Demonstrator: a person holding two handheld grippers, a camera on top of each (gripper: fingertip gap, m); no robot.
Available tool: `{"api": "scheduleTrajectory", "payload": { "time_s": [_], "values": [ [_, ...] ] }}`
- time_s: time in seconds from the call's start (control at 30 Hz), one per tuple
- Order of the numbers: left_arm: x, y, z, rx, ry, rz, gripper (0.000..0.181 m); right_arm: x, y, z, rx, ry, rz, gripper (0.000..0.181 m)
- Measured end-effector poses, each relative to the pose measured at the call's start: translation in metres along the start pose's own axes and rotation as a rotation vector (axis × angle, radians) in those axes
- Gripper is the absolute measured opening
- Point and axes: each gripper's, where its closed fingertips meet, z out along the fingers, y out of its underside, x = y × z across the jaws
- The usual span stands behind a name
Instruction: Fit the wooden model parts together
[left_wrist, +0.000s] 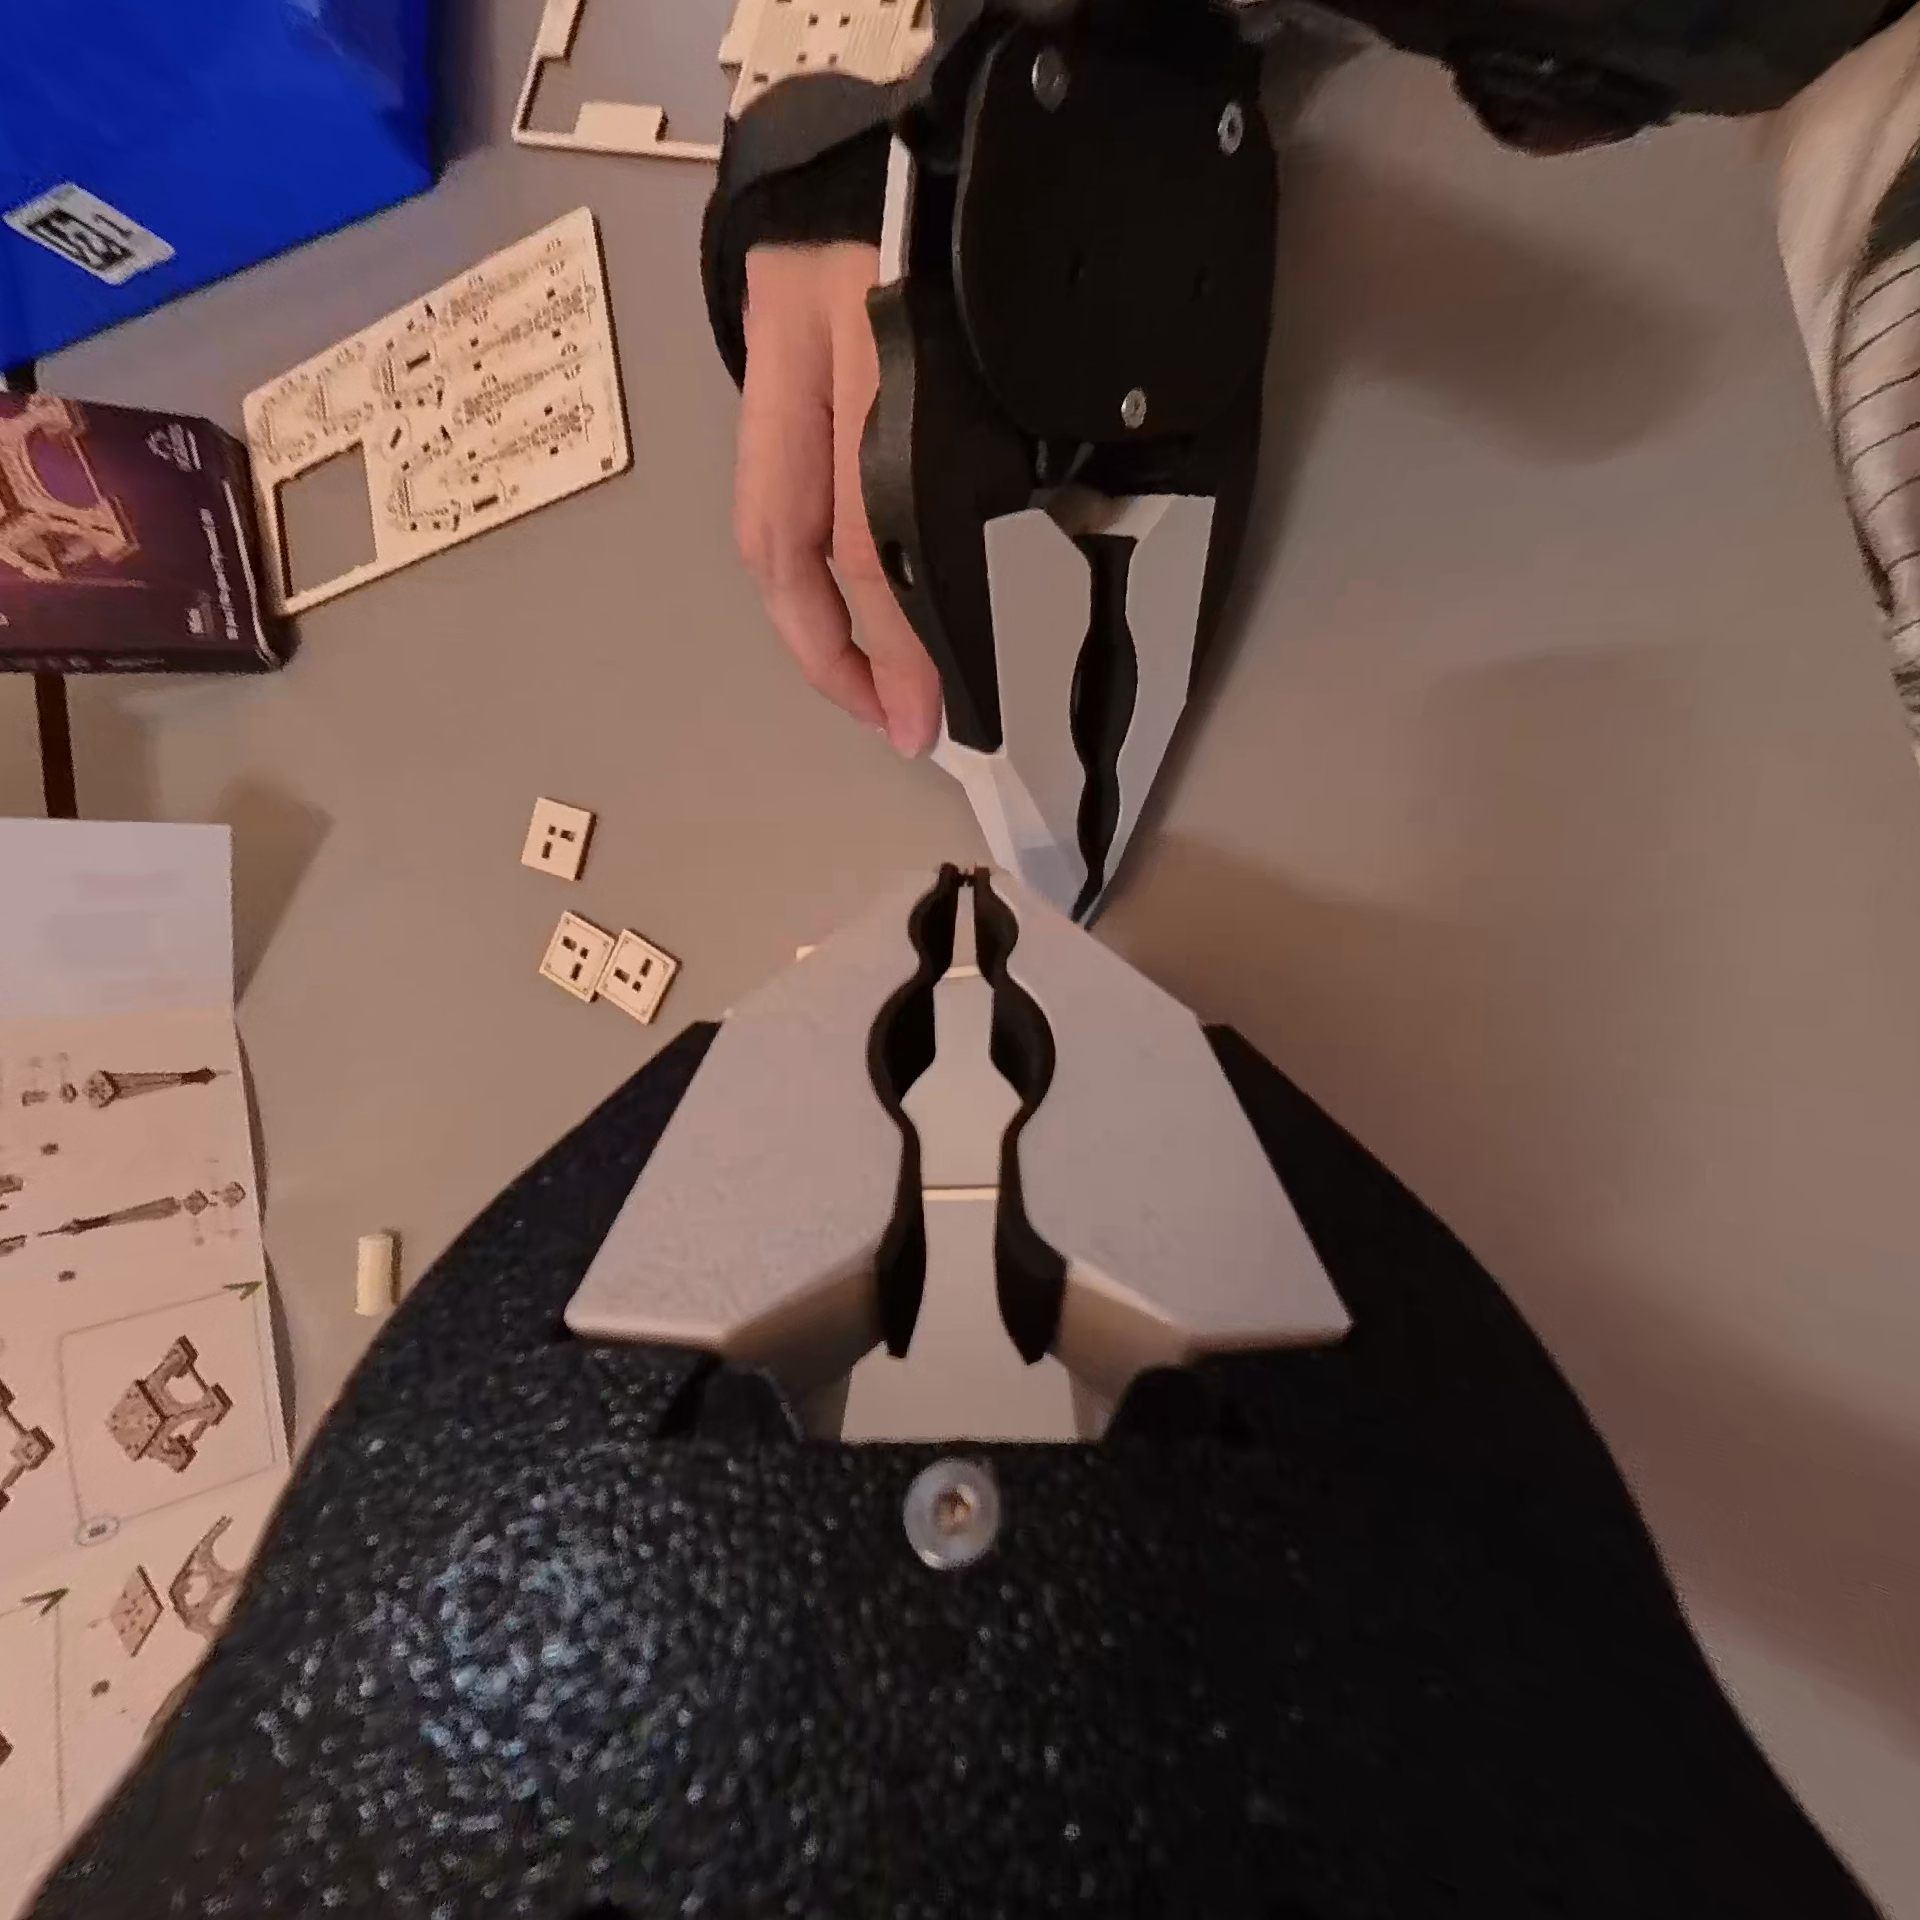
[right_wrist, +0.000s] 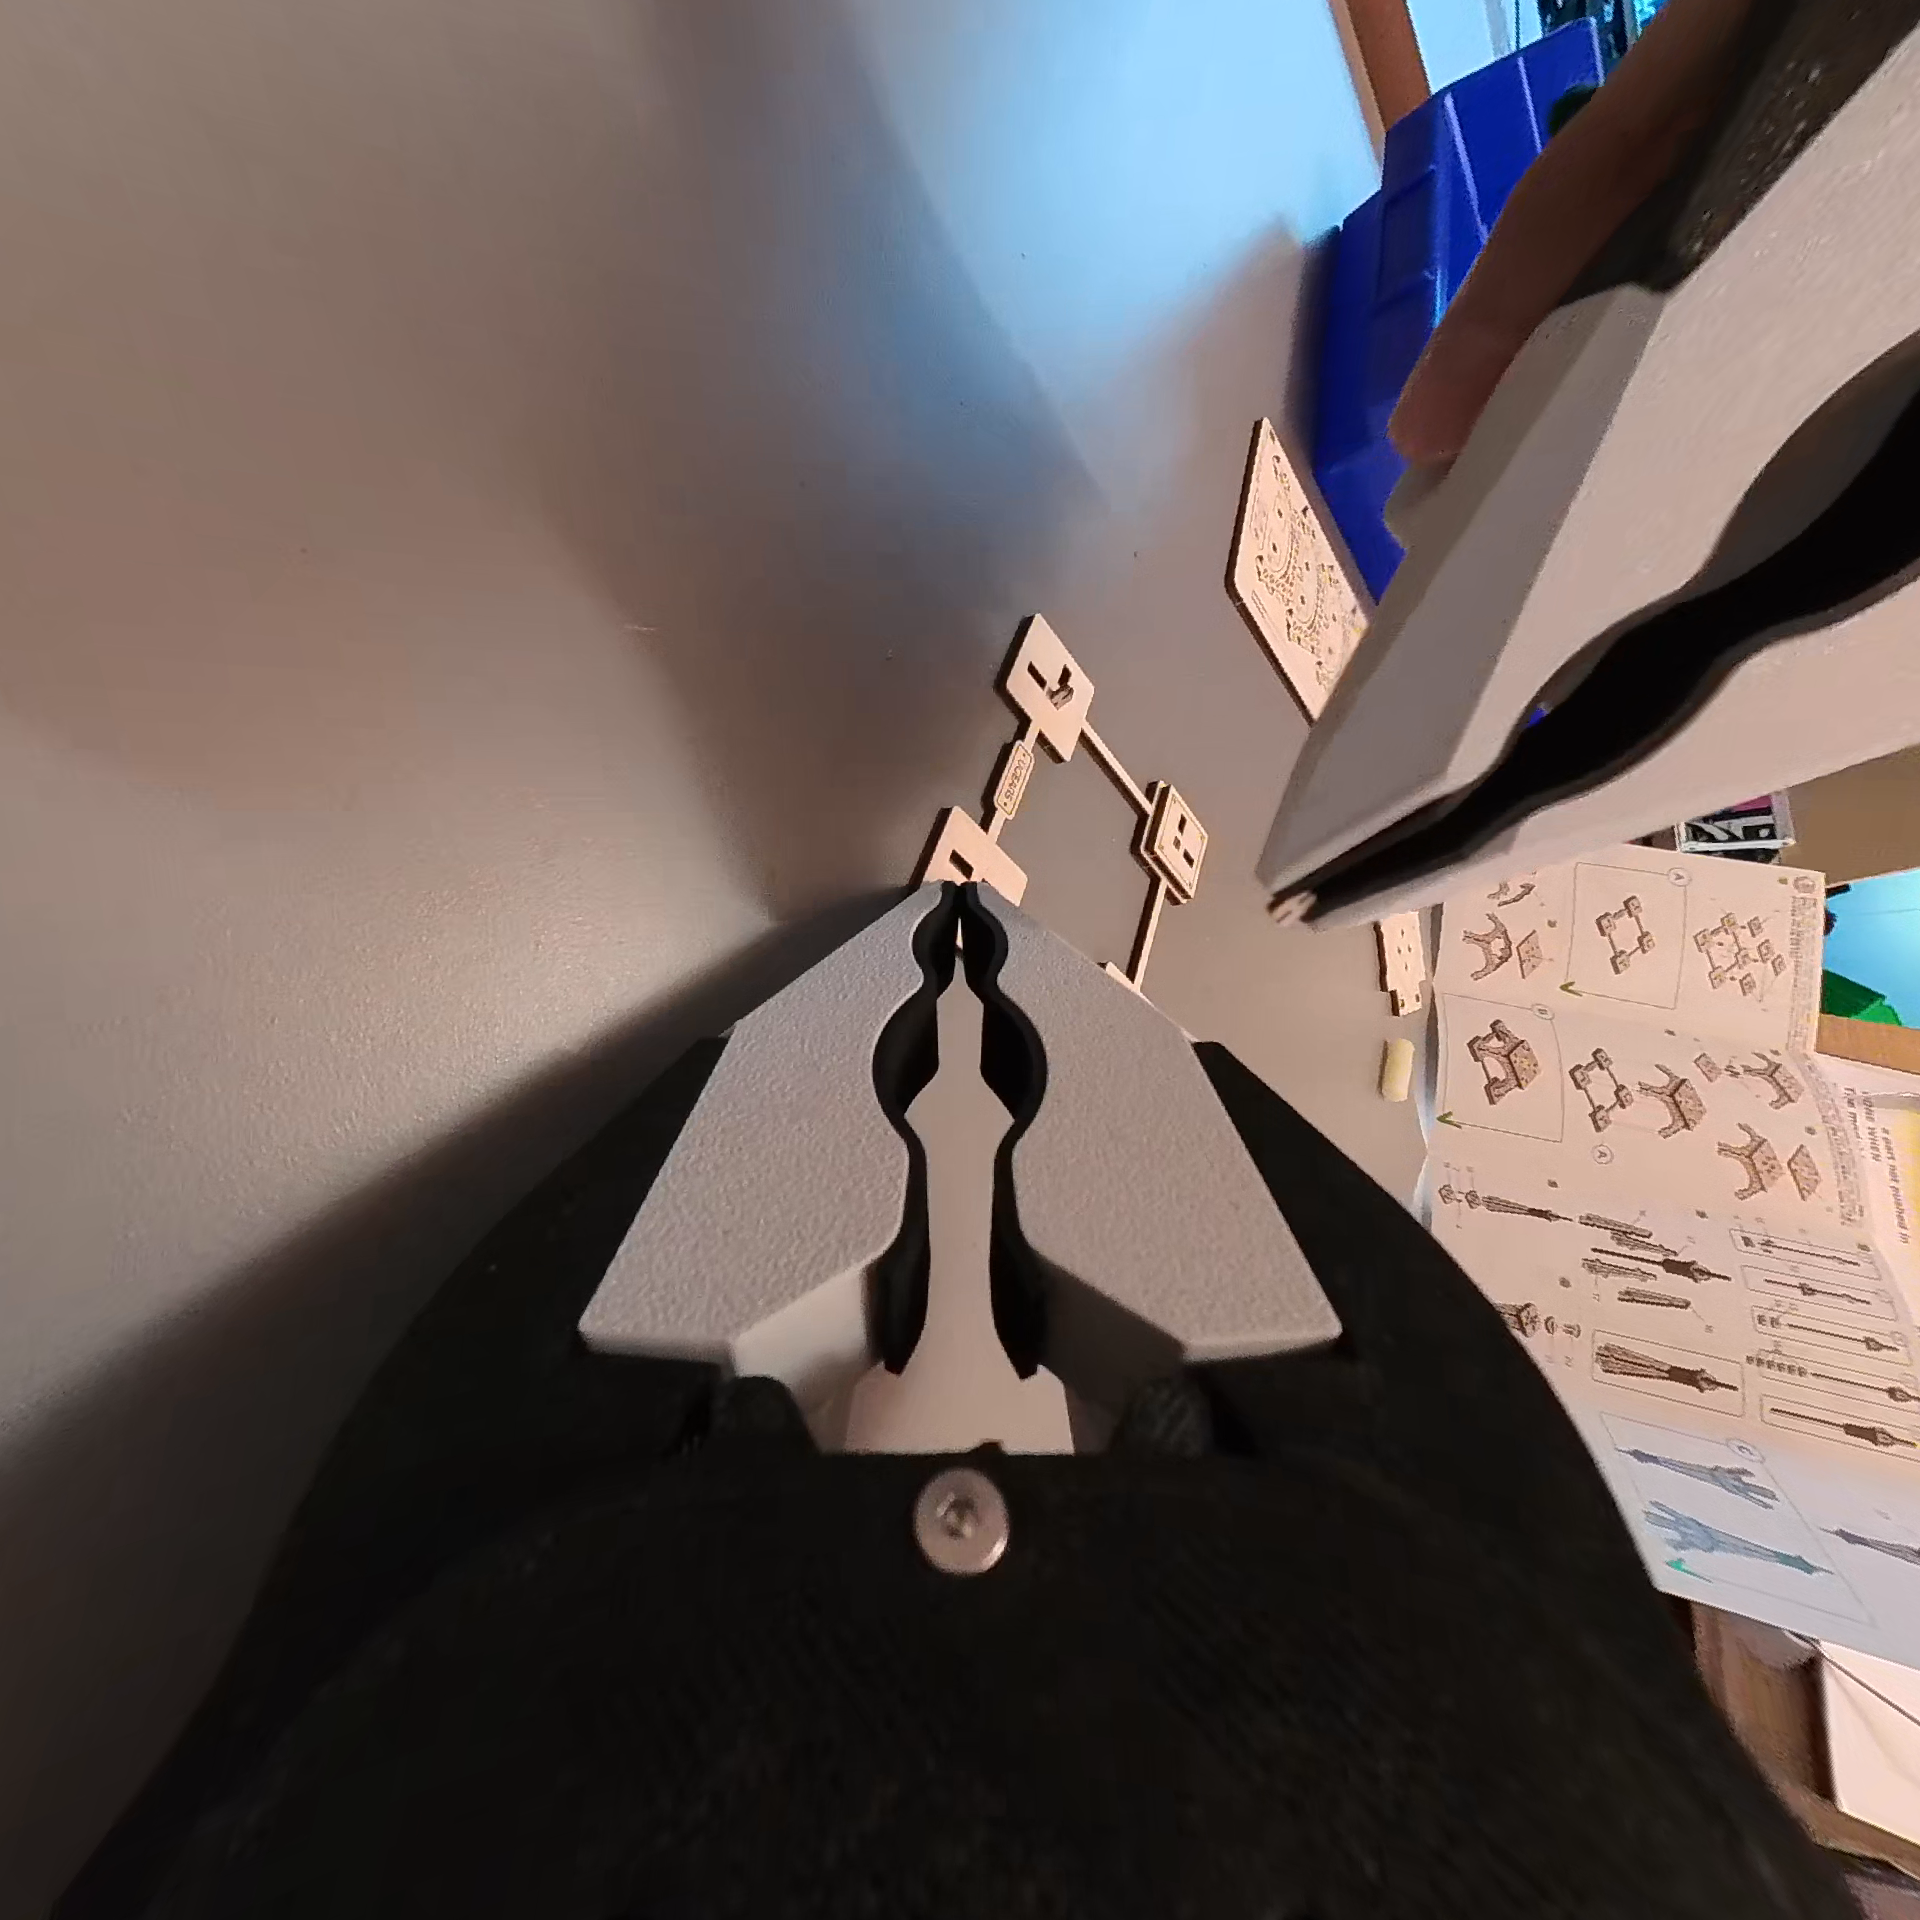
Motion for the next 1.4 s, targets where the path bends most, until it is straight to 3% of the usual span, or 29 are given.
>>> {"api": "scheduleTrajectory", "payload": {
  "time_s": [0.7, 1.4],
  "values": [
    [0.0, -0.028, -0.015, 0.211, -0.045, 0.054, 0.0, 0.0, -0.002, 0.001, 0.003, 0.0, 0.005, 0.0],
    [0.001, -0.034, -0.02, 0.228, -0.049, 0.071, 0.0, -0.003, -0.003, 0.0, 0.011, -0.003, 0.019, 0.0]
  ]
}}
